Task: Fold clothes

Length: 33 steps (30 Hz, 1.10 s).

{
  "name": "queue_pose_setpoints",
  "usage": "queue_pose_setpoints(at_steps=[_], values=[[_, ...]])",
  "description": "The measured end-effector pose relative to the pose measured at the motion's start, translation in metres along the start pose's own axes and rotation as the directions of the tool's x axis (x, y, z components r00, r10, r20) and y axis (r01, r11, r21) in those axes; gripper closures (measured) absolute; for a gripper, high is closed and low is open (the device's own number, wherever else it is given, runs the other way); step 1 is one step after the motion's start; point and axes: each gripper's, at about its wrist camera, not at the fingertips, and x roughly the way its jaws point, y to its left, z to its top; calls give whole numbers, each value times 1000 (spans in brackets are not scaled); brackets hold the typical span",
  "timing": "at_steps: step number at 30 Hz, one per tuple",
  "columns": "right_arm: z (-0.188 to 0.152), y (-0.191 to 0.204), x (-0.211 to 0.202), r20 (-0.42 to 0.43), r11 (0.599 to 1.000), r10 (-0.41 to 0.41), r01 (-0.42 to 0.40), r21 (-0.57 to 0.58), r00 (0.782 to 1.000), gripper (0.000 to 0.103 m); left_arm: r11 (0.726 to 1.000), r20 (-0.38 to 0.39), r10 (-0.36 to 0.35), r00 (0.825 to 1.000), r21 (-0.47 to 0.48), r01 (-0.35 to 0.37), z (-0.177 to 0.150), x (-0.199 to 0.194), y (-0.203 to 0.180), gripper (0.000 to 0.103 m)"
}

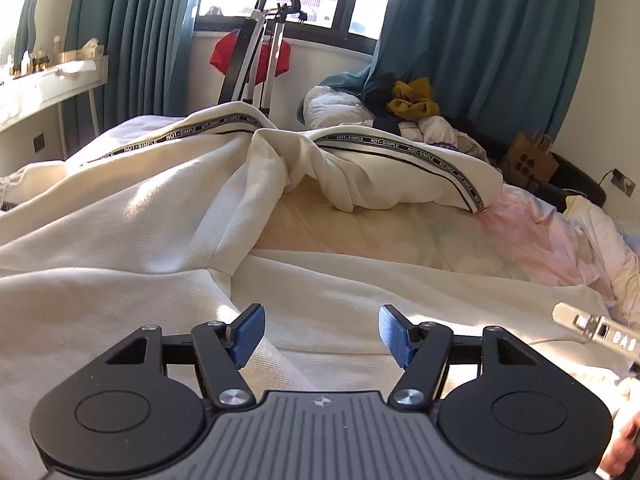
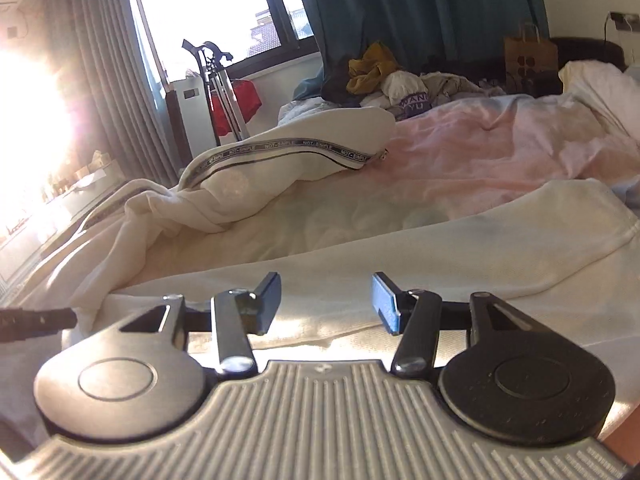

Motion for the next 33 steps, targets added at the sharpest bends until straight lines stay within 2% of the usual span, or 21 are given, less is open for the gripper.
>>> queue_pose_setpoints(at_steps=[2, 4, 6, 7, 8, 10, 13, 18, 22, 24, 26, 28, 33], values=[[17, -7, 11, -6, 997, 10, -10, 77, 1000, 49, 1000, 5, 0, 1000, 28, 0, -2, 5, -2, 35], [39, -14, 32, -13, 989, 11, -9, 145, 1000, 49, 999, -15, -32, 999, 34, 33, -4, 12, -3, 35], [60, -20, 59, -18, 976, -2, 6, 218, 1000, 49, 998, -10, -35, 999, 46, 35, -7, 19, -4, 28], [71, -23, 73, -20, 967, -7, 12, 255, 1000, 47, 998, -8, -35, 999, 51, 35, -9, 23, -4, 25], [80, -24, 89, -20, 955, -8, 14, 297, 1000, 36, 998, -6, -36, 999, 55, 36, -10, 27, -4, 21], [97, -27, 121, -20, 925, -11, 18, 379, 1000, 25, 997, -30, -44, 999, 60, 46, -13, 39, -3, 20], [123, -31, 167, -21, 871, -15, 23, 492, 1000, 24, 997, -58, -59, 997, 41, 61, -16, 55, 3, 17], [155, -20, 231, -36, 832, -33, 47, 552, 999, 24, 996, -73, -77, 994, 35, 80, -22, 74, 9, 14], [162, -14, 265, -49, 838, -123, 130, 530, 991, 25, 995, -61, -73, 995, 60, 77, -25, 81, 9, 13], [163, -13, 269, -39, 836, -179, 173, 521, 983, 38, 995, -55, -75, 996, 64, 78, -25, 83, 9, 12], [166, -11, 267, -21, 848, -230, 211, 486, 973, 78, 995, -52, -78, 996, 58, 81, -25, 84, 10, 12], [168, -9, 255, 6, 865, -239, 211, 456, 971, 91, 995, -52, -81, 995, 48, 84, -23, 84, 11, 12], [179, 1, 198, 103, 908, -233, 179, 379, 967, 95, 996, -49, -91, 995, 6, 91, -17, 79, 18, 12]])
